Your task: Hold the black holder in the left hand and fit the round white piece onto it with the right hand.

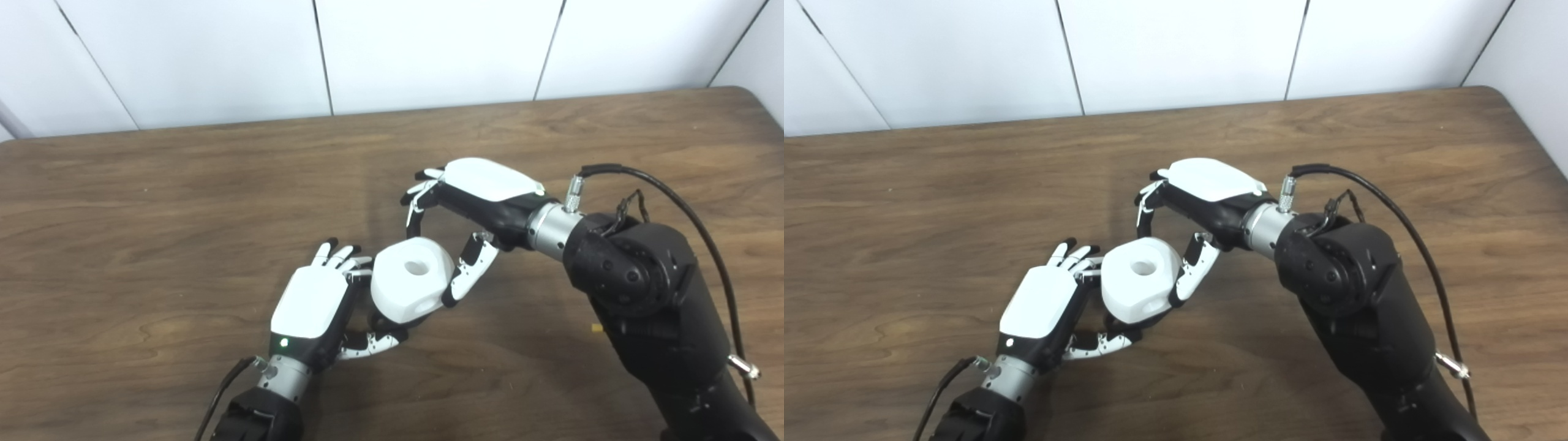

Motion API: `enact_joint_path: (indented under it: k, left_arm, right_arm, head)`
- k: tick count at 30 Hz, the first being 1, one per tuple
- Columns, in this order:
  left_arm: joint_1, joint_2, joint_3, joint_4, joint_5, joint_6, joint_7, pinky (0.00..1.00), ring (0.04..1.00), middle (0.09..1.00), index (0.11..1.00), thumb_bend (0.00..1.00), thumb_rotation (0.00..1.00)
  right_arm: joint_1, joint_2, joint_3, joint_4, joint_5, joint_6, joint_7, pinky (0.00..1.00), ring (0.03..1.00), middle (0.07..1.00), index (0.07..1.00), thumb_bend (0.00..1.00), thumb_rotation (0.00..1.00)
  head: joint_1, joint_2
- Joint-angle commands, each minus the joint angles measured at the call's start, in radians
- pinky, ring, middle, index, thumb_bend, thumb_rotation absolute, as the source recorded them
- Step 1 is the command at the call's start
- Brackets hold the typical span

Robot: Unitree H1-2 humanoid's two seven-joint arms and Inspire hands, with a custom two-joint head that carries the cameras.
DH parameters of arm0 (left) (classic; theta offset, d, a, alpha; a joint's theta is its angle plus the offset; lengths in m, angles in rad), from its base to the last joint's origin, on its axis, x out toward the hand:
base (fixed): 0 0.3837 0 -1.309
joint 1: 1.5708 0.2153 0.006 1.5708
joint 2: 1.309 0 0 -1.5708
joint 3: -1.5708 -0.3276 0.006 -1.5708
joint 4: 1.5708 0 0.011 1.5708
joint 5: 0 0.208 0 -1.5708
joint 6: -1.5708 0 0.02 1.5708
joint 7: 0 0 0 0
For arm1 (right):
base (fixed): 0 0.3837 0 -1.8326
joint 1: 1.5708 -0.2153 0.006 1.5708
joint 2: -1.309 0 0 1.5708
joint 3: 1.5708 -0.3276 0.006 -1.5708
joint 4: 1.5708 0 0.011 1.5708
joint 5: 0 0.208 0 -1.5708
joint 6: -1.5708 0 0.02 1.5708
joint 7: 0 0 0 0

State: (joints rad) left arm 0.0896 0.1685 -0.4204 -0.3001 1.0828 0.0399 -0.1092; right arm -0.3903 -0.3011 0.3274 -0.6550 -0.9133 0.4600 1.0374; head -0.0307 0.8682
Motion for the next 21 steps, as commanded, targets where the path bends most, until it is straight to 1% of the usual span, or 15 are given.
enact_joint_path:
  k: [1, 7, 21]
  left_arm:
    - [-0.006, -0.01, -0.014, 0.002, 0.011, -0.006, 0.002, 1.0, 0.904, 0.796, 0.486, 0.52, 0.05]
    - [-0.006, -0.011, -0.014, 0.0, 0.013, 0.0, -0.006, 1.0, 0.91, 0.801, 0.486, 0.52, 0.05]
    - [-0.01, -0.018, -0.014, 0.007, 0.011, 0.0, 0.002, 1.0, 0.904, 0.798, 0.486, 0.52, 0.05]
  right_arm:
    - [-0.011, -0.001, 0.009, -0.023, 0.001, -0.01, 0.003, 1.0, 0.974, 0.848, 0.482, 0.53, 0.14]
    - [-0.007, 0.002, 0.012, -0.03, 0.003, -0.004, 0.006, 1.0, 0.972, 0.848, 0.482, 0.53, 0.13]
    - [-0.004, 0.007, 0.013, -0.032, 0.002, 0.001, 0.015, 1.0, 0.976, 0.853, 0.482, 0.53, 0.13]
  head:
    - [-0.001, 0.001]
    - [-0.001, 0.003]
    - [0.003, 0.002]
